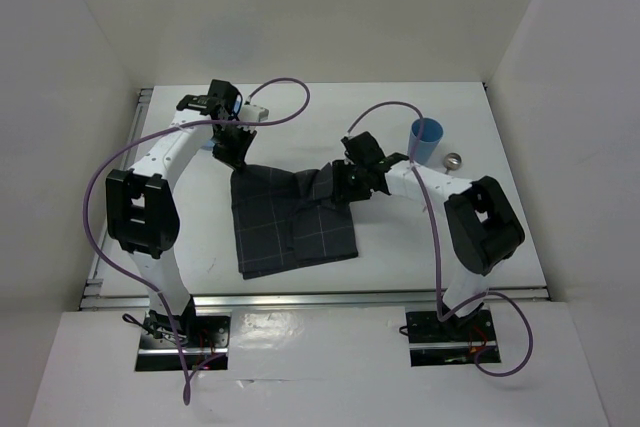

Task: Set the dinner table for one person

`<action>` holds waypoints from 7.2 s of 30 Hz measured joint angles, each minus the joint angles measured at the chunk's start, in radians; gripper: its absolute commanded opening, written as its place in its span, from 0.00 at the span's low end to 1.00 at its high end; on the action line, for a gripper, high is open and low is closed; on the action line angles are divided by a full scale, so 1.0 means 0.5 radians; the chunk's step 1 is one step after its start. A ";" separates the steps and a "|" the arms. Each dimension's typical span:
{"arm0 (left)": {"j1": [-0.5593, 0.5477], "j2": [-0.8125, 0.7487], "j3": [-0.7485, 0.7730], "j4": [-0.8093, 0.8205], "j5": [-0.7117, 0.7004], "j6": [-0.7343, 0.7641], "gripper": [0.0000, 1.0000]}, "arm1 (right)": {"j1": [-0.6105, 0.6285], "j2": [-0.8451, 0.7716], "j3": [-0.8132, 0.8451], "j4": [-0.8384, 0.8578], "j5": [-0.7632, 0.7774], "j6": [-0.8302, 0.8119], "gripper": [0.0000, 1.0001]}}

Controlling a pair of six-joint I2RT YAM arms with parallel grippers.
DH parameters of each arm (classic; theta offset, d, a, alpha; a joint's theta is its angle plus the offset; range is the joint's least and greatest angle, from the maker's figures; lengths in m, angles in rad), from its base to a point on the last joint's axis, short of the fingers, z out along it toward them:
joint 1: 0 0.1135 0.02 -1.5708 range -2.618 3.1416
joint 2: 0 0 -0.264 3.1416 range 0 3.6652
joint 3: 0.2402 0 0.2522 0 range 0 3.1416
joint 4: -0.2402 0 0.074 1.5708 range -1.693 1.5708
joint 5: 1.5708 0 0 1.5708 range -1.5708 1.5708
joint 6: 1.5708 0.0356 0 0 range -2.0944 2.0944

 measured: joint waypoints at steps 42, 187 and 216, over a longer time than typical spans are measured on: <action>0.130 -1.316 0.710 -0.729 0.126 0.165 0.00 | -0.252 -1.109 1.287 -1.635 -0.301 -0.378 0.00; 1.126 1.007 0.976 0.369 1.170 -0.874 0.00 | -0.413 -0.648 -0.069 -0.864 0.523 0.104 0.72; -0.301 0.449 -0.211 0.692 0.573 -0.149 0.00 | -0.457 -1.080 -0.249 -0.934 0.650 0.360 0.85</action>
